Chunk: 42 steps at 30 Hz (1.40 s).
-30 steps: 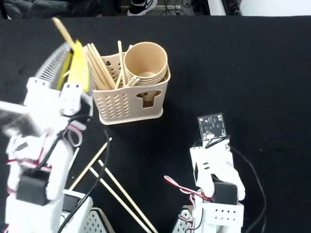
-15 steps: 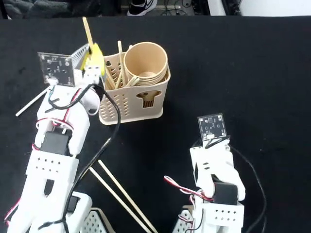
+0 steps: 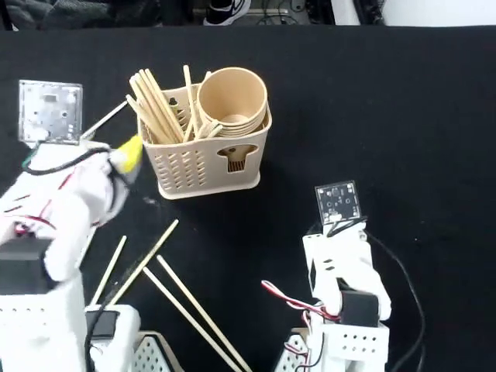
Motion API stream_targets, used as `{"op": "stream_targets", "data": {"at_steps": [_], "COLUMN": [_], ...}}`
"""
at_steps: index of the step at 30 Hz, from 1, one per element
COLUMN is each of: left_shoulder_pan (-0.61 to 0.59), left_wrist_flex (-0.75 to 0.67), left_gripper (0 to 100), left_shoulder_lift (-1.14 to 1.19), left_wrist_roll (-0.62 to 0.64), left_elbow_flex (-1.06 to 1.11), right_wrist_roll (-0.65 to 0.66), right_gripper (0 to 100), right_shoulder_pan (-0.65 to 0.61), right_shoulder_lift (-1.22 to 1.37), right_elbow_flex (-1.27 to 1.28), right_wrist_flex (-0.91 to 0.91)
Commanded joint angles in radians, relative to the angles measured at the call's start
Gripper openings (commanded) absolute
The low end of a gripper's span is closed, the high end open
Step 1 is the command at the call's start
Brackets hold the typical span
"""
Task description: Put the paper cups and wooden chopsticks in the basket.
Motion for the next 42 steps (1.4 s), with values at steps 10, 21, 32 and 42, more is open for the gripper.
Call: {"op": "stream_targets", "data": {"at_steps": [10,21,32,42], "left_shoulder_pan": [-0.423,-0.394,-0.383,-0.033], "left_wrist_flex": [-0.316,-0.376,-0.167,-0.304], "left_gripper": [22,3,3,3], "left_shoulder_lift": [0.621,0.755,0.207,-0.832], "left_wrist_roll": [-0.462,-0.539,-0.519,-0.221], "left_elbow_flex": [0.423,0.44,0.404,0.433], "right_wrist_roll": [0.011,0.011,0.011,0.011], "right_gripper": [8.2,8.2,8.2,8.2], "right_shoulder_pan": [-0.011,-0.011,-0.009,-0.009], "right_shoulder_lift": [-0.076,-0.076,-0.076,-0.076], "right_elbow_flex": [-0.012,-0.012,-0.012,-0.012], "right_wrist_flex": [-0.017,-0.017,-0.017,-0.017]}}
